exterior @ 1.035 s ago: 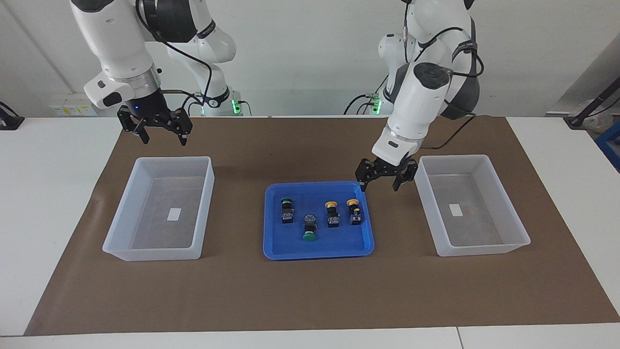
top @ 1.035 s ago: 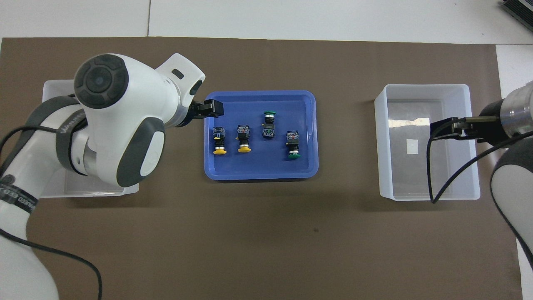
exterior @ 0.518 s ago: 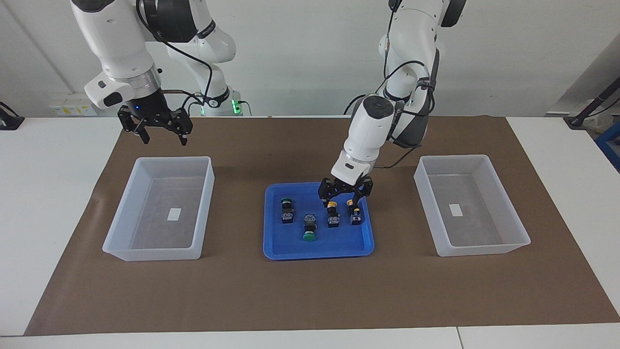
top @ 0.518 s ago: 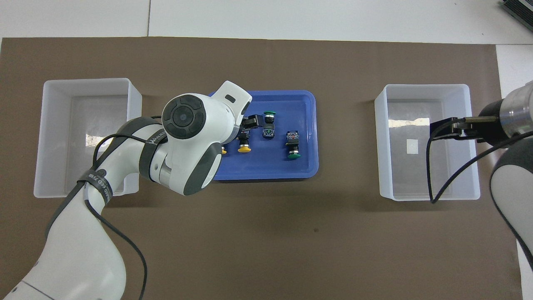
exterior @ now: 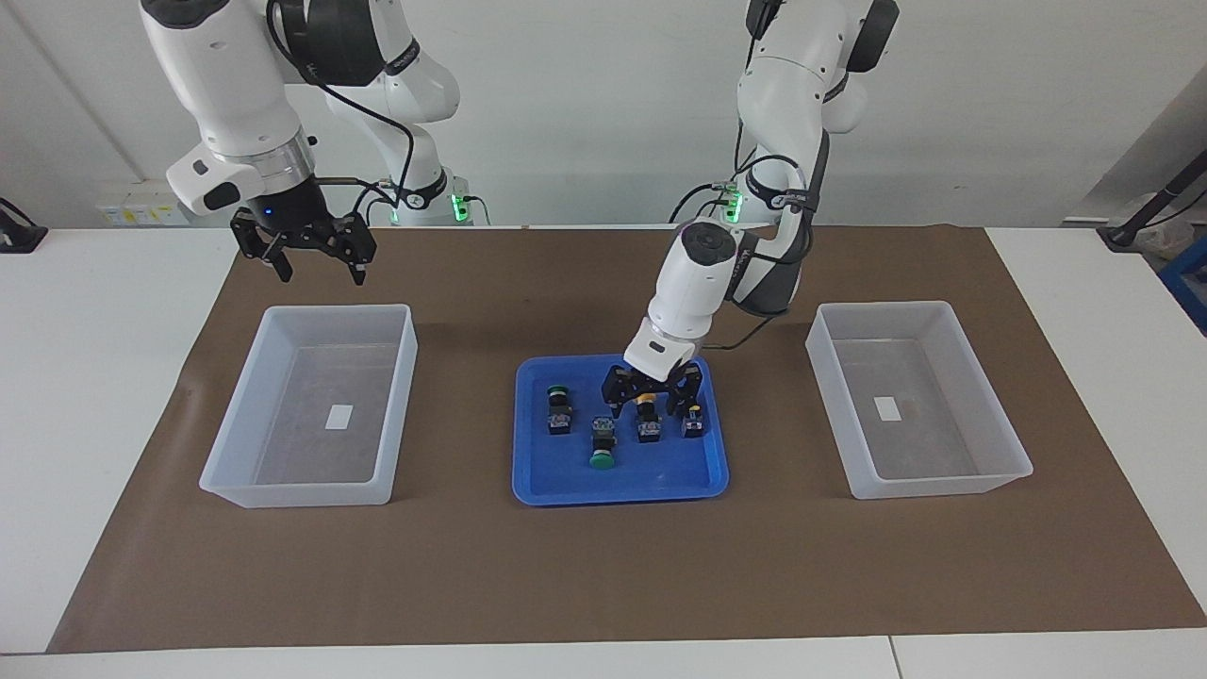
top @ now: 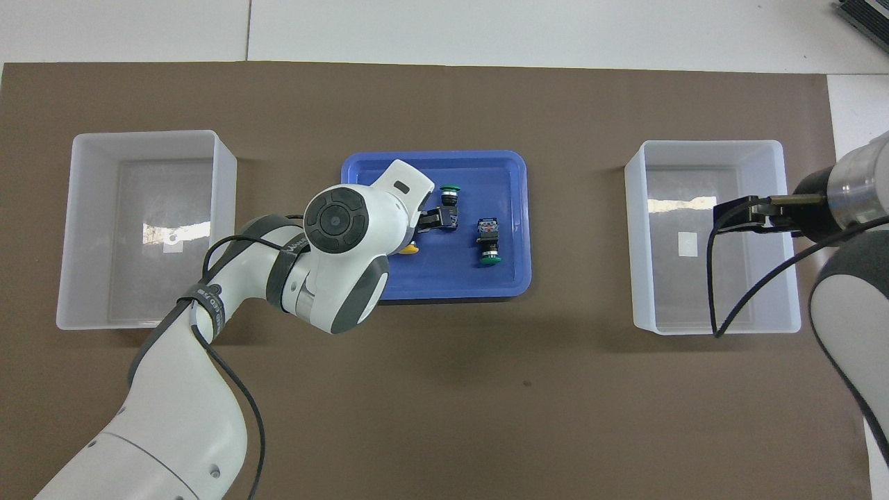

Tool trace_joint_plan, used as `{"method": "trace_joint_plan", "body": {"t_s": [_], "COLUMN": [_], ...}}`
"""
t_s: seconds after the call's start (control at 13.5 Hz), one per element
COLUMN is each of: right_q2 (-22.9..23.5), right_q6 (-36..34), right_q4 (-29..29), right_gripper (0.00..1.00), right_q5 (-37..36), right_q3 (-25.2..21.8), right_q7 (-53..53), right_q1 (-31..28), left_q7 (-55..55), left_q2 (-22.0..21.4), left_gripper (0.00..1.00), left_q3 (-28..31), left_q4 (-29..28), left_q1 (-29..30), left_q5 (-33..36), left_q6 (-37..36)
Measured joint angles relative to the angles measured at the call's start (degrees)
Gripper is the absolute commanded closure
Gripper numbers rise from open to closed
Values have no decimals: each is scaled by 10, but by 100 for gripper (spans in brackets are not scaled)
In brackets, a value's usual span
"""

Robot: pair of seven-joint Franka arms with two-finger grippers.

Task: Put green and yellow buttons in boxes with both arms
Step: 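Grasp a yellow button with the left gripper while the right gripper reaches in, then lift the yellow button with the left gripper while the right gripper grasps green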

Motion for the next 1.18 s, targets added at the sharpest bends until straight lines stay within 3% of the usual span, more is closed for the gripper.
{"method": "trace_joint_plan", "body": {"t_s": [0.22,0.44,0.74,0.89,1.18], "right_q2": [1,1,13,28,78], "right_q6": [36,73,140,168,241], "right_q4": [-21,-45,-78,-82,-86], "right_gripper": [0,0,0,0,0], "right_q5": [0,0,1,1,4], "right_q3": [4,5,6,6,6], "right_q7": [0,0,0,2,30], "right_q1": [9,23,51,62,103], "left_q7": [0,0,1,1,1], "left_q2": [0,0,0,0,0], "left_gripper": [13,33,82,100,100], "left_q3": [0,0,0,0,0], "left_q4": [-13,-27,-32,-32,-32], "left_q1": [0,0,0,0,0], "left_q5": [0,0,0,0,0], "left_q6": [13,31,35,36,37]}}
